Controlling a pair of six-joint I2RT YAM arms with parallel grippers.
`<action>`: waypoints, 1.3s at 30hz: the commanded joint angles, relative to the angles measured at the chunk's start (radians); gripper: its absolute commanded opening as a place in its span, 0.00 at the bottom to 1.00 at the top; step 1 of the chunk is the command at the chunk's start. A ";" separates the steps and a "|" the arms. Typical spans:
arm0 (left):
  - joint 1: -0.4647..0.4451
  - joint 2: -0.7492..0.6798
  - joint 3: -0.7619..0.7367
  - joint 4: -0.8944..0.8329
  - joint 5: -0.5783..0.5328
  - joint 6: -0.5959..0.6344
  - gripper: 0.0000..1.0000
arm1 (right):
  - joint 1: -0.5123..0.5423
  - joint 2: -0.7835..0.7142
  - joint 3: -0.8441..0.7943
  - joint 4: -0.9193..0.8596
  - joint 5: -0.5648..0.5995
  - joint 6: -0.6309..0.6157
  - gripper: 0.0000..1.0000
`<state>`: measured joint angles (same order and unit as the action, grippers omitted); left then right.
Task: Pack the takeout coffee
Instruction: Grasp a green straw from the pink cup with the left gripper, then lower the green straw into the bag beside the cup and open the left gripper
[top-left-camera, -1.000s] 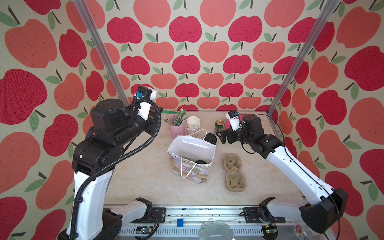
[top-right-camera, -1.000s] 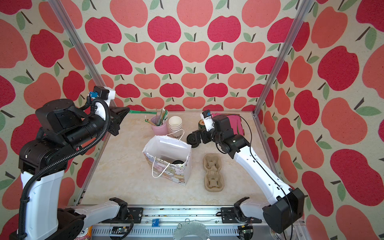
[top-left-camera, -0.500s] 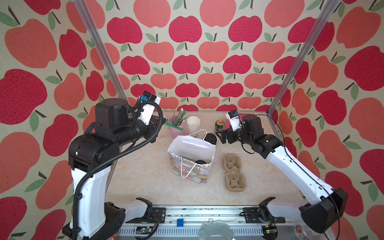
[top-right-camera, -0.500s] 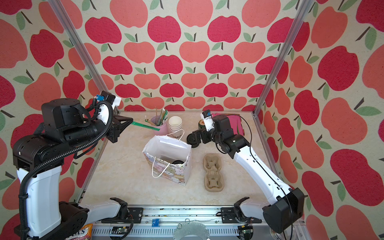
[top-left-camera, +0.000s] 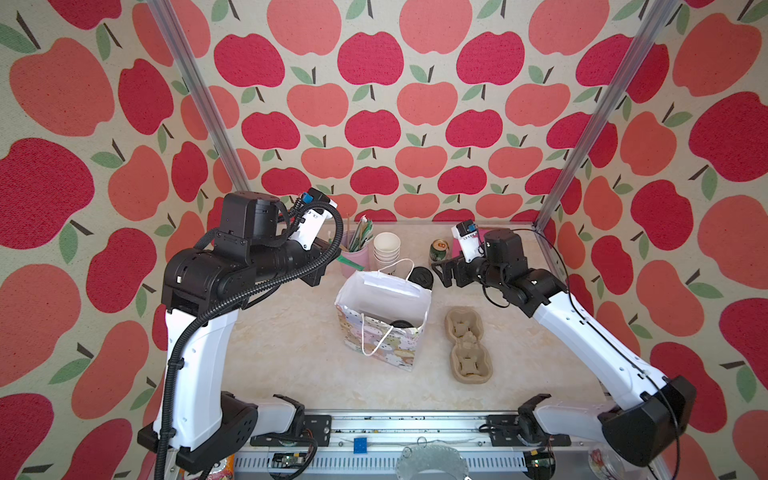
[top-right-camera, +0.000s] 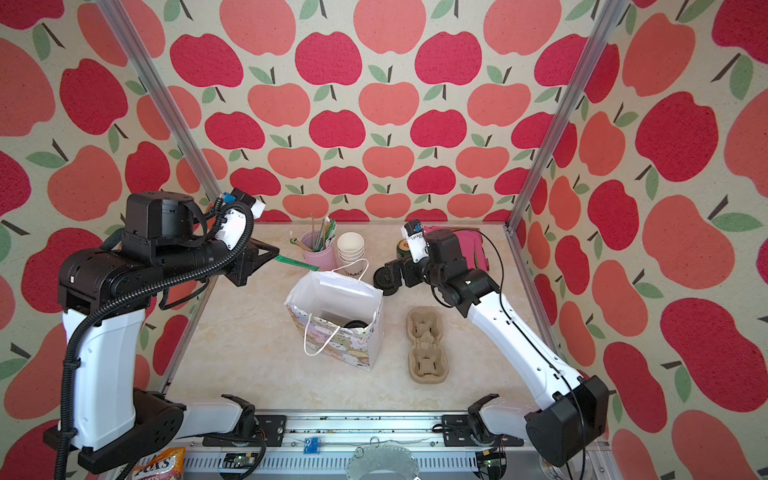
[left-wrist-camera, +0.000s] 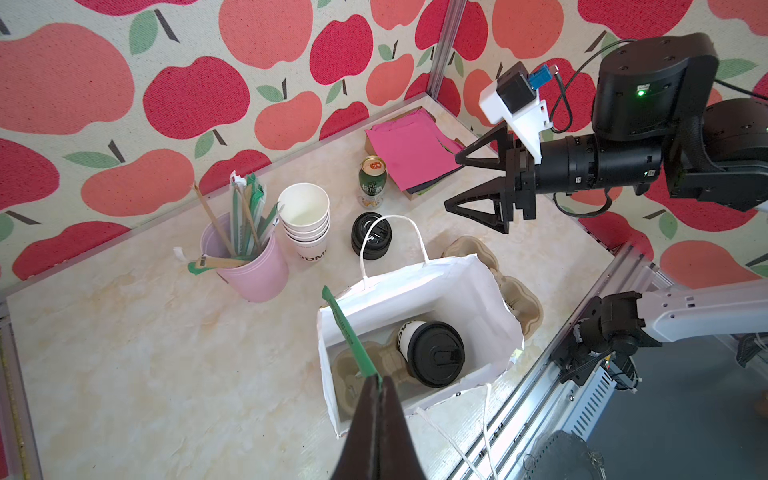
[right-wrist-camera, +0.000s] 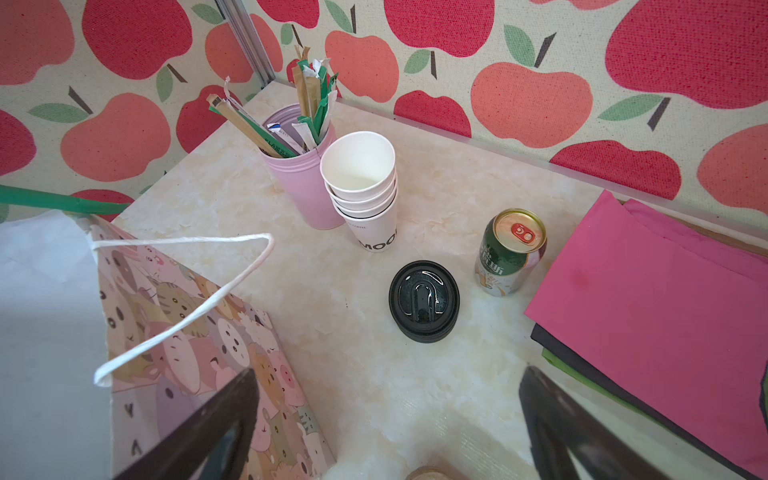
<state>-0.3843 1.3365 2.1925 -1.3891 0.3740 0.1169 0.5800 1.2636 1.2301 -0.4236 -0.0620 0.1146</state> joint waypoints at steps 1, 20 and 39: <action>-0.004 -0.014 0.004 0.005 -0.008 -0.019 0.00 | -0.006 -0.001 -0.006 -0.003 0.001 0.016 0.99; -0.004 -0.020 0.118 -0.037 0.071 -0.038 0.00 | -0.006 0.006 -0.017 0.009 -0.005 0.023 0.99; -0.004 0.007 -0.066 -0.048 0.080 -0.029 0.00 | -0.006 0.016 -0.023 0.009 -0.006 0.022 0.99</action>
<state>-0.3843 1.3430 2.1654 -1.4464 0.4614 0.0948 0.5800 1.2778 1.2179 -0.4194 -0.0624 0.1253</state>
